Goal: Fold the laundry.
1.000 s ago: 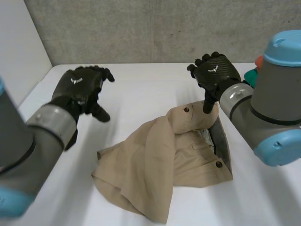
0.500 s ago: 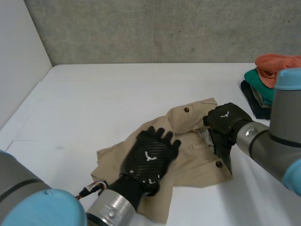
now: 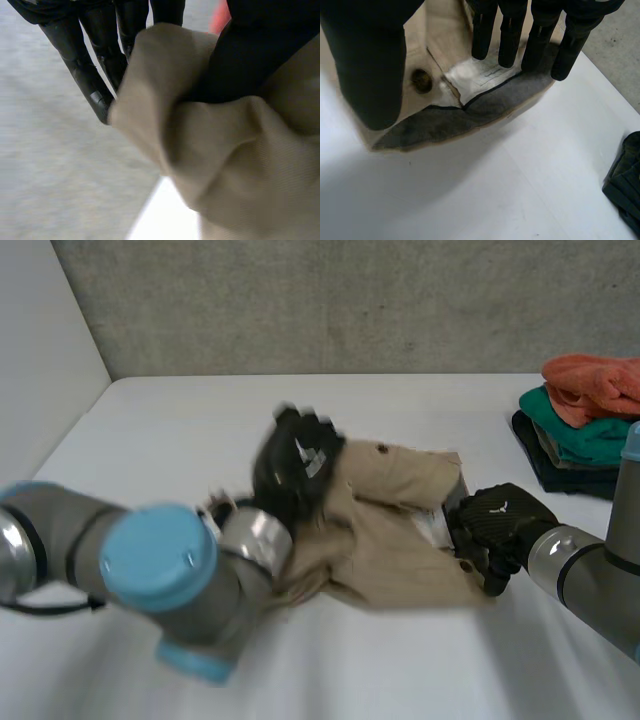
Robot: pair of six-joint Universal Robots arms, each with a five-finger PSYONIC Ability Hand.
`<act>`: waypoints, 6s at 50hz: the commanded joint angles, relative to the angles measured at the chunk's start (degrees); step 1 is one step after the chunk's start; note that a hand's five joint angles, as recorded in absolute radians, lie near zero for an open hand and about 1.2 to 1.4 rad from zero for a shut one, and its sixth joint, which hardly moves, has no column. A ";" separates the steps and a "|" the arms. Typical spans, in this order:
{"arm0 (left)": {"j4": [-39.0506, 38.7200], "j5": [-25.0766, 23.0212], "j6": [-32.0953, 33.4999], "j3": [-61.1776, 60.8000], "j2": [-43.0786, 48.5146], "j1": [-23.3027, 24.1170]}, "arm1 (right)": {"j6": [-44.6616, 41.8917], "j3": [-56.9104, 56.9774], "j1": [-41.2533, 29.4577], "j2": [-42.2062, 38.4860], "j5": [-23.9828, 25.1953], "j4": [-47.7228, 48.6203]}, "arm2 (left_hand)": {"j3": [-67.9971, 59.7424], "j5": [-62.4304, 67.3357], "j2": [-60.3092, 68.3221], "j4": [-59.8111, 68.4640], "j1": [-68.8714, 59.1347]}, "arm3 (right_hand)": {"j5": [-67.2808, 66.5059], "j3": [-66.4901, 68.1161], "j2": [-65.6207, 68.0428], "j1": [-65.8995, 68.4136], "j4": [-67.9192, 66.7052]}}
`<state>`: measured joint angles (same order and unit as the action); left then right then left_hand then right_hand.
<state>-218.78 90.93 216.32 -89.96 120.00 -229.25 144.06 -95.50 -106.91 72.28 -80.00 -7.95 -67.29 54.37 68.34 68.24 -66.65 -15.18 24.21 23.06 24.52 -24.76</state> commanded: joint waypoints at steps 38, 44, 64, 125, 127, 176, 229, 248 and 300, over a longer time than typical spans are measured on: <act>28.40 0.74 -16.97 -8.99 -23.57 -11.93 | -4.83 5.15 -8.93 5.32 -0.42 3.65 | 40.80 -37.87 -41.84 -41.74 40.16 | -8.76 9.74 10.89 9.43 -9.19; 30.17 -0.22 -20.23 -20.60 -30.08 -10.52 | -10.19 3.40 -8.85 5.50 -0.42 -2.49 | 22.78 -19.86 -23.83 -23.73 22.14 | -14.50 15.47 16.62 15.16 -14.92; 26.92 0.57 -19.97 -19.82 -9.62 -7.79 | -13.36 4.36 -7.00 -6.97 6.96 11.19 | 40.75 -37.83 -41.80 -41.70 40.11 | -4.59 5.56 6.72 5.25 -5.02; 49.14 -1.27 -18.21 19.20 -22.79 -12.89 | -3.26 34.94 -6.82 5.23 -1.74 -8.65 | -12.71 15.63 11.66 11.76 -13.35 | -54.82 55.79 56.94 55.48 -55.24; 52.39 -2.33 -18.21 19.91 -22.70 -13.33 | -3.52 34.95 -6.74 4.71 -1.56 -12.33 | -12.71 15.63 11.66 11.76 -13.35 | -54.82 55.79 56.94 55.48 -55.24; 25.51 3.73 -22.78 9.28 1.37 -16.14 | 7.82 20.62 -9.02 -20.34 -6.66 24.56 | -12.71 15.63 11.66 11.76 -13.35 | -54.82 55.79 56.94 55.48 -55.24; 23.23 1.71 -11.62 -22.28 -11.99 -11.56 | 6.41 4.36 -10.60 -13.13 -7.27 19.73 | 18.56 -15.63 -19.60 -19.50 17.92 | -54.82 55.79 56.94 55.48 -55.24; 16.55 1.80 -11.09 -19.03 -5.39 -12.63 | 6.32 3.75 -10.60 -13.13 -7.10 19.73 | 21.93 -19.00 -22.97 -22.87 21.28 | -54.82 55.79 56.94 55.48 -55.24; 16.03 4.07 1.47 9.68 -1.97 -9.11 | -6.61 24.73 -11.13 -12.34 -12.54 4.59 | -12.71 15.63 11.66 11.76 -13.35 | -54.82 55.79 56.94 55.48 -55.24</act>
<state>-194.75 91.20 215.35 -96.06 109.03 -238.29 132.48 -83.66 -117.99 64.29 -88.92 -12.09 -68.31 55.76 68.60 68.66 -66.41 -57.92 68.18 67.66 62.33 -68.64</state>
